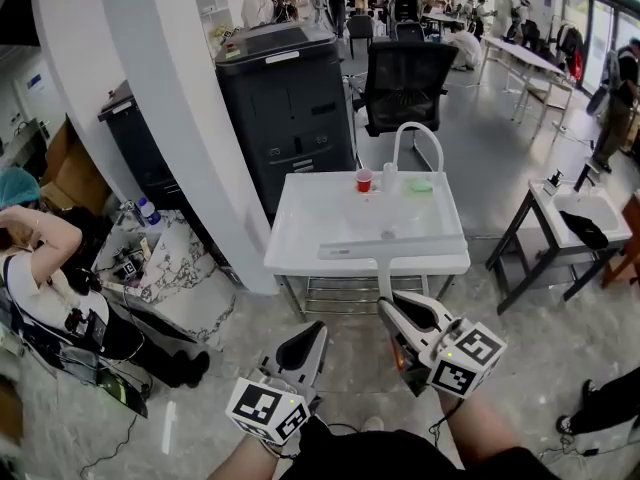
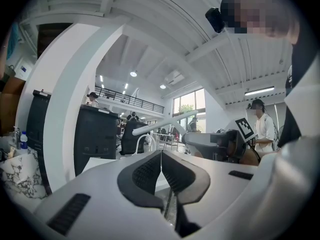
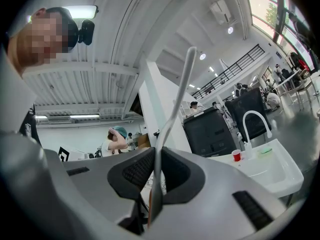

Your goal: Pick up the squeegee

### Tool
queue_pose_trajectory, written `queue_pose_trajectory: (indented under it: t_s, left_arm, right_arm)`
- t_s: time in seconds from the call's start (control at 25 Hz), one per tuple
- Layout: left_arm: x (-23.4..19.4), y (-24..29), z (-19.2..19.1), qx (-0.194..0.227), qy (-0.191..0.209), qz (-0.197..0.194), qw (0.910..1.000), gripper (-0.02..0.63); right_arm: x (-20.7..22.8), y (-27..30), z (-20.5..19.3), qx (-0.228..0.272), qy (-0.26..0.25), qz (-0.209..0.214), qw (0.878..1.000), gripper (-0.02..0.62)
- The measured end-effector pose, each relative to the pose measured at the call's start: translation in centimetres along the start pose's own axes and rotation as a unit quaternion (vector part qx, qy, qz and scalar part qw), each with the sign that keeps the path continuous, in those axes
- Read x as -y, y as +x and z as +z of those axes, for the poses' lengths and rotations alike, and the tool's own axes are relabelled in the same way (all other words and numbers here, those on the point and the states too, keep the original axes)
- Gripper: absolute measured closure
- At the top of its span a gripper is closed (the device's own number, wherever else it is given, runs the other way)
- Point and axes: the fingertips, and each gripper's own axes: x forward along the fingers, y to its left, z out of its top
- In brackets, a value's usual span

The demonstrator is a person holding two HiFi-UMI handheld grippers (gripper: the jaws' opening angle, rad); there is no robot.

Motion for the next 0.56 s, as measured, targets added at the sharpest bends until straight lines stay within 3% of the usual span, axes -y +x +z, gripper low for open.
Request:
queue_pose_trajectory:
  t_s: [0.56]
  left_arm:
    - [0.57, -0.08, 0.55, 0.002, 0.006, 0.001, 1.0000, 0.583]
  right_arm:
    - [-0.10, -0.32, 0.34, -0.001, -0.001, 0.002, 1.000, 0.540]
